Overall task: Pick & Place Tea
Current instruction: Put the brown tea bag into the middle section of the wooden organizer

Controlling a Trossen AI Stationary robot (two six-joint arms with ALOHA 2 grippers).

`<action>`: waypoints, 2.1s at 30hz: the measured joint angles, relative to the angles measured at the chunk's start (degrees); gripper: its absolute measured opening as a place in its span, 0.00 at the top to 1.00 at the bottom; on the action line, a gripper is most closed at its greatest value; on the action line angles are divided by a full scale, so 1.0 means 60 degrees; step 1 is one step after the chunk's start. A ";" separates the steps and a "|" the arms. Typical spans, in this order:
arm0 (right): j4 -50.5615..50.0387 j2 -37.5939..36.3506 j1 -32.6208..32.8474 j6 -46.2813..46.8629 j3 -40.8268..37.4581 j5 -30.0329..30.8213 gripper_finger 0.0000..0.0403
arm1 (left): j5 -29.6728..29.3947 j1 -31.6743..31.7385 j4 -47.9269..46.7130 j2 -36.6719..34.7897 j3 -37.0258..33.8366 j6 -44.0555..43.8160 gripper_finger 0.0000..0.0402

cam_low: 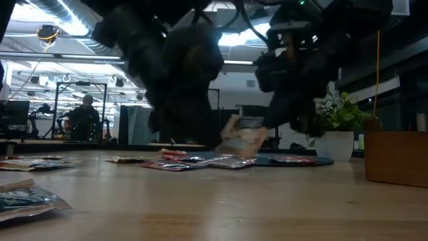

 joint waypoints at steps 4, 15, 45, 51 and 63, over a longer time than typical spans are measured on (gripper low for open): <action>-0.1048 -0.0763 0.0084 0.0044 -0.0002 -0.0009 0.99 | -0.0104 -0.0011 0.0054 -0.0608 0.0000 0.0660 0.84; -0.2494 -0.3453 0.0714 0.1347 -0.0002 0.0332 1.00 | -0.0627 0.0051 -0.0167 -0.1749 0.0004 0.1049 0.84; -0.4970 -0.5389 0.4501 0.5294 -0.0002 -0.2058 1.00 | -0.0382 0.0048 -0.0145 -0.1909 0.0007 0.0870 0.83; -0.6224 -0.5389 0.5383 0.6069 -0.0002 -0.1896 0.99 | -0.0381 0.0048 -0.0145 -0.1909 0.0009 0.0870 0.84; -0.7123 -0.5389 0.5877 0.6395 -0.0002 0.0472 0.99 | -0.0383 0.0051 -0.0142 -0.1909 0.0009 0.0864 0.83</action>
